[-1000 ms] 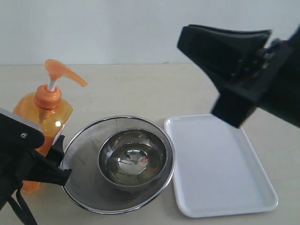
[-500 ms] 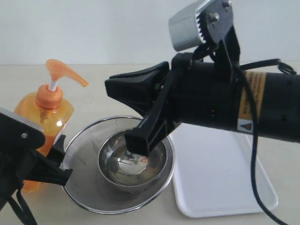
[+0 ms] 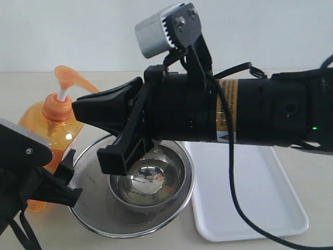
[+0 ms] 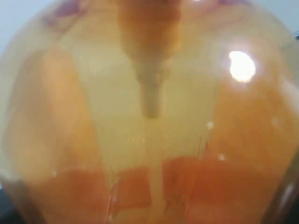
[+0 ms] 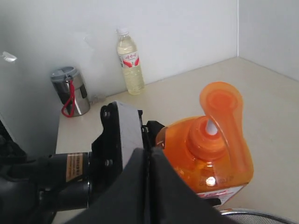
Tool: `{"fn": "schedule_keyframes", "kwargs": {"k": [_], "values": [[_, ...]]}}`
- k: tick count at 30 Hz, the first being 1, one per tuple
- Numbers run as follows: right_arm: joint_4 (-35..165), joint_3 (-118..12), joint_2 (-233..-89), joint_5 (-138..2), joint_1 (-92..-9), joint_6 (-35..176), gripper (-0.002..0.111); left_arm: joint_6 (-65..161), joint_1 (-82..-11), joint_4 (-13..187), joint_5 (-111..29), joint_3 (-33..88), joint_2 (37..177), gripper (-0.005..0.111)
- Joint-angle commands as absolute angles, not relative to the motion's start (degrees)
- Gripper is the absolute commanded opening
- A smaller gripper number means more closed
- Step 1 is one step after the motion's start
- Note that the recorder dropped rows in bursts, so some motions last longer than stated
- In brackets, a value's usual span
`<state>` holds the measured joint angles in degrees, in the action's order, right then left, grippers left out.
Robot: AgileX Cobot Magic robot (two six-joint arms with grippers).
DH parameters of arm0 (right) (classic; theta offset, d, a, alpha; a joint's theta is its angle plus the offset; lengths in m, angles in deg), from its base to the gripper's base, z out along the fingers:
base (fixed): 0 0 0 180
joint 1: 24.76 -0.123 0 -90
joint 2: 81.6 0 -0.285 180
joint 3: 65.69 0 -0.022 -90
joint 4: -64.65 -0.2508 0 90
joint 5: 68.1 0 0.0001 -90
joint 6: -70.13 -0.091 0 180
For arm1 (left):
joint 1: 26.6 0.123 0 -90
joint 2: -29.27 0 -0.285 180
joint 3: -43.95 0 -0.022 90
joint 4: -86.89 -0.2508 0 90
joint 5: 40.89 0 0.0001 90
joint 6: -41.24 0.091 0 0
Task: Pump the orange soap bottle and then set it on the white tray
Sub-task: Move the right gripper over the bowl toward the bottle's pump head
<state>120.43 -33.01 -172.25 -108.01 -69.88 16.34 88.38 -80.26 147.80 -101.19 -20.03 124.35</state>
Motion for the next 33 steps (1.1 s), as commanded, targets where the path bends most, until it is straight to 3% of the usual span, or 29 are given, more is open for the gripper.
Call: {"fn": "schedule_keyframes", "kwargs": {"k": [1, 10, 33], "values": [[120.51, -34.93, -174.31, -106.96, -70.02, 16.31, 0.0, 88.99, -80.45, 145.95, -105.9, -19.88, 124.11, 0.005], [113.27, -36.01, -175.17, -99.47, -69.89, 22.7, 0.0, 89.16, -80.45, 145.95, -105.31, -19.88, 124.11, 0.005], [105.69, -36.01, -174.63, -96.46, -69.89, 28.68, 0.0, 90.88, -80.45, 145.95, -104.99, -19.88, 124.11, 0.005]]}}
